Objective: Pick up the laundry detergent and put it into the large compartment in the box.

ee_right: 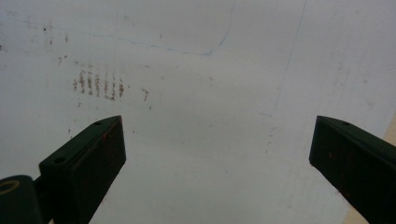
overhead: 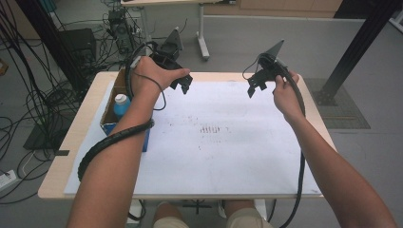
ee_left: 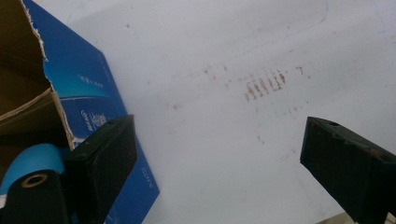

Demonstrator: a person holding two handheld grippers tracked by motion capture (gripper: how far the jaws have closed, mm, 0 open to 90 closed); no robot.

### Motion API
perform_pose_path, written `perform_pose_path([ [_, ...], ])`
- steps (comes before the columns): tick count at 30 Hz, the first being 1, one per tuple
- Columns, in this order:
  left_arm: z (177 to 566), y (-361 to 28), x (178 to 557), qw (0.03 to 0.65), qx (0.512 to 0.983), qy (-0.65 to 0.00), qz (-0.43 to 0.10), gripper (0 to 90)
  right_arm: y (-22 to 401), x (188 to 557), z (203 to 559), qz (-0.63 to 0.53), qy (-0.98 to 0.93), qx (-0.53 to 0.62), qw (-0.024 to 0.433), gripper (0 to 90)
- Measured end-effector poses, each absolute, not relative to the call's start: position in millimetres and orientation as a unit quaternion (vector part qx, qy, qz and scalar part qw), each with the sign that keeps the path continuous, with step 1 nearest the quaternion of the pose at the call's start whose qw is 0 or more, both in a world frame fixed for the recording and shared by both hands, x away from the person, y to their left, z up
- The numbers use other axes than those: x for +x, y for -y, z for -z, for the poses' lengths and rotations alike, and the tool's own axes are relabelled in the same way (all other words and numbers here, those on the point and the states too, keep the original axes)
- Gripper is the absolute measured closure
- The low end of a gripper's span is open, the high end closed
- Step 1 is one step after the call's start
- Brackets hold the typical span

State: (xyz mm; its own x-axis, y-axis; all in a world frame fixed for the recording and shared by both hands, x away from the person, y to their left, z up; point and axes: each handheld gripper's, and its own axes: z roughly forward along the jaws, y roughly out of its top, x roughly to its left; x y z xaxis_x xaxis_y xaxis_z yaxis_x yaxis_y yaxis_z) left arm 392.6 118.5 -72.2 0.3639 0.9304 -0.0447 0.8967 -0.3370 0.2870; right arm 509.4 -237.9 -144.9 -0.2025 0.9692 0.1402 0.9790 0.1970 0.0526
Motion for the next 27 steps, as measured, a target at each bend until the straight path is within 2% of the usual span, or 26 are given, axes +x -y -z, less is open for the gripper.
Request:
perform_pose_path([
  [27,73.3,-109.9,394.1,0.129,0.825,-0.547,-0.063,11.3,242.3,508.6,143.3,0.066,0.771,-0.632,0.038,3.7],
])
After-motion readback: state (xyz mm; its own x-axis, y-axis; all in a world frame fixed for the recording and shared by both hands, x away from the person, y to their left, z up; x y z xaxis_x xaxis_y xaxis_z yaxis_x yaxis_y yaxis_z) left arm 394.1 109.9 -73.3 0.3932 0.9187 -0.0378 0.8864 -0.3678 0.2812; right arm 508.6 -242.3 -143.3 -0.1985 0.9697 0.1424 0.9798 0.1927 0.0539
